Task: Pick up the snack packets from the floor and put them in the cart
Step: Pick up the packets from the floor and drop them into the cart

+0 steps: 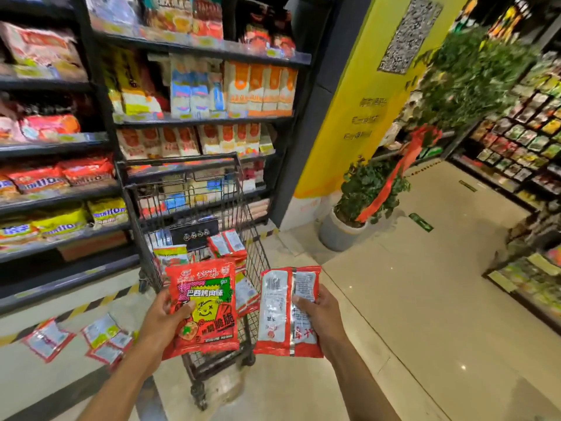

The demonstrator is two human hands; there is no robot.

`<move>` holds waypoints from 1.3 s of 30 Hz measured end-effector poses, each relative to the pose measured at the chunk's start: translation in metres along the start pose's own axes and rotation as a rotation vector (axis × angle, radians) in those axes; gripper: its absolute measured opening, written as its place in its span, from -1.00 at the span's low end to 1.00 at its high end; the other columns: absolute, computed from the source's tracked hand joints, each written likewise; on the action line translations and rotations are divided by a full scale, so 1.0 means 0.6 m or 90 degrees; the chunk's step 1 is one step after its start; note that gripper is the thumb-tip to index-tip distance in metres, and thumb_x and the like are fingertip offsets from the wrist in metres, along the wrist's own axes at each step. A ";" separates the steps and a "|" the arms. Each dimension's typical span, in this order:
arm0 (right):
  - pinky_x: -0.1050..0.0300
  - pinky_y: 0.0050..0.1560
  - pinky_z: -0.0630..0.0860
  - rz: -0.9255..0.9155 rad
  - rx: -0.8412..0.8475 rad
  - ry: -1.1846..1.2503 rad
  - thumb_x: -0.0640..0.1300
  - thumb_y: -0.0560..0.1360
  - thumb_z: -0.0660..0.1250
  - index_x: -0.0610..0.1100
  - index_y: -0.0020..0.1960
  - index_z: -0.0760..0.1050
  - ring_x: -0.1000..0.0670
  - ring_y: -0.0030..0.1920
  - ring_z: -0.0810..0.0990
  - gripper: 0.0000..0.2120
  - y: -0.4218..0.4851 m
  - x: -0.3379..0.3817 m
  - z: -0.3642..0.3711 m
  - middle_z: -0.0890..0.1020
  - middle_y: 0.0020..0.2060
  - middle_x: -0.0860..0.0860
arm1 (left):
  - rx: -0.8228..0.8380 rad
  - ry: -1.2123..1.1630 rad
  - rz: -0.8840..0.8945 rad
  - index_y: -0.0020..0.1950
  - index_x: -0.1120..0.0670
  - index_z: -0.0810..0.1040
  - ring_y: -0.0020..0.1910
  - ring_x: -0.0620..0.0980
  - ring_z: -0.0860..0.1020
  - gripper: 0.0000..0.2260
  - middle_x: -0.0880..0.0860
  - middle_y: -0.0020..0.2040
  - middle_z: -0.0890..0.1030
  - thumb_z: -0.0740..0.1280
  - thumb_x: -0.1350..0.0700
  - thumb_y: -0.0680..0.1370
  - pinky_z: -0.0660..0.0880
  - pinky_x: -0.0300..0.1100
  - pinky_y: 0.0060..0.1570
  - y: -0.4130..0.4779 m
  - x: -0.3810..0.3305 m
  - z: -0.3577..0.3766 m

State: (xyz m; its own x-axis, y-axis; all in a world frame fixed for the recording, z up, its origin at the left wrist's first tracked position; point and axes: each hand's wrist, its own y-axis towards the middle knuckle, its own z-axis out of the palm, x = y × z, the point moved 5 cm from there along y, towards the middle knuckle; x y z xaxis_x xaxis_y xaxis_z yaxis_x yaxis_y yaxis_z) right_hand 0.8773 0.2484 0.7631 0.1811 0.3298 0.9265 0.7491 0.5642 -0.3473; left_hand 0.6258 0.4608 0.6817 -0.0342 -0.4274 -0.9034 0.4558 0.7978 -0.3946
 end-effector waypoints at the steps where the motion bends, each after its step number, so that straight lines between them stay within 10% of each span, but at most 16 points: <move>1: -0.29 0.10 0.68 0.001 0.005 -0.011 -0.28 0.52 0.50 -0.13 0.25 0.57 -0.18 -0.02 0.77 -0.68 0.027 0.001 0.013 0.77 0.05 -0.09 | -0.011 0.002 -0.005 0.31 0.01 0.52 -0.04 0.23 0.74 -0.64 0.11 0.11 0.73 0.49 0.19 0.55 0.67 0.13 -0.05 0.019 -0.002 -0.003; 5: -0.23 0.06 0.70 0.016 0.035 -0.062 -0.24 0.53 0.50 -0.06 0.22 0.58 -0.13 -0.04 0.78 -0.71 0.113 0.000 0.057 0.77 0.03 -0.04 | -0.081 0.025 -0.022 0.30 0.04 0.52 -0.05 0.11 0.72 -0.68 0.06 0.08 0.71 0.46 0.21 0.58 0.63 -0.07 -0.18 0.077 0.001 -0.015; 17: -0.29 0.11 0.67 0.078 0.134 -0.169 -0.23 0.54 0.50 -0.08 0.18 0.61 -0.11 0.01 0.77 -0.76 0.391 -0.094 0.131 0.77 0.03 -0.02 | -0.215 0.117 -0.141 0.23 -0.01 0.56 -0.02 0.07 0.72 -0.75 0.02 0.07 0.73 0.45 0.21 0.60 0.65 0.22 0.08 0.228 0.107 -0.007; 24: -0.32 0.07 0.68 0.181 0.207 -0.232 -0.29 0.48 0.53 0.03 0.14 0.60 -0.14 -0.02 0.78 -0.67 0.567 -0.205 0.199 0.77 0.04 -0.02 | -0.238 0.117 -0.276 0.21 0.17 0.47 -0.49 0.02 0.45 -0.79 0.14 -0.29 0.48 0.31 0.39 0.63 0.43 -0.19 -0.53 0.333 0.160 0.026; 29: -0.29 0.15 0.64 0.176 0.237 -0.311 -0.21 0.43 0.56 -0.04 0.26 0.50 -0.13 0.08 0.73 -0.54 0.661 -0.277 0.251 0.73 0.07 -0.01 | -0.274 0.132 -0.348 0.22 0.16 0.39 -0.51 0.01 0.43 -0.74 0.14 -0.27 0.46 0.30 0.42 0.62 0.39 -0.19 -0.56 0.416 0.226 0.019; 34: -0.34 0.19 0.61 0.174 0.255 -0.336 -0.11 0.40 0.45 0.19 0.29 0.41 -0.13 0.15 0.70 -0.49 0.744 -0.387 0.293 0.71 0.12 0.05 | -0.338 0.216 -0.380 0.37 0.07 0.42 -0.04 0.13 0.61 -0.67 0.02 -0.01 0.62 0.36 0.26 0.62 0.54 0.01 -0.04 0.499 0.315 0.002; 39: -0.19 0.07 0.68 0.135 0.298 -0.407 -0.19 0.53 0.44 0.11 0.35 0.40 0.05 0.04 0.70 -0.53 0.800 -0.448 0.332 0.68 0.03 0.21 | -0.359 0.325 -0.417 0.39 0.04 0.40 0.03 0.27 0.67 -0.65 0.10 0.13 0.67 0.32 0.20 0.62 0.62 0.12 0.07 0.567 0.391 -0.025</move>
State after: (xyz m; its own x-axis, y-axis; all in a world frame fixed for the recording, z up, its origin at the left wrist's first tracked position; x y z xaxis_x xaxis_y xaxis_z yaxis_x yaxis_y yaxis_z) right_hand 1.0613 0.5813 0.3186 -0.2148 0.7531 0.6218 0.3710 0.6519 -0.6614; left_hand 0.7596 0.6381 0.3332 -0.5655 -0.7261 -0.3911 -0.2734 0.6124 -0.7417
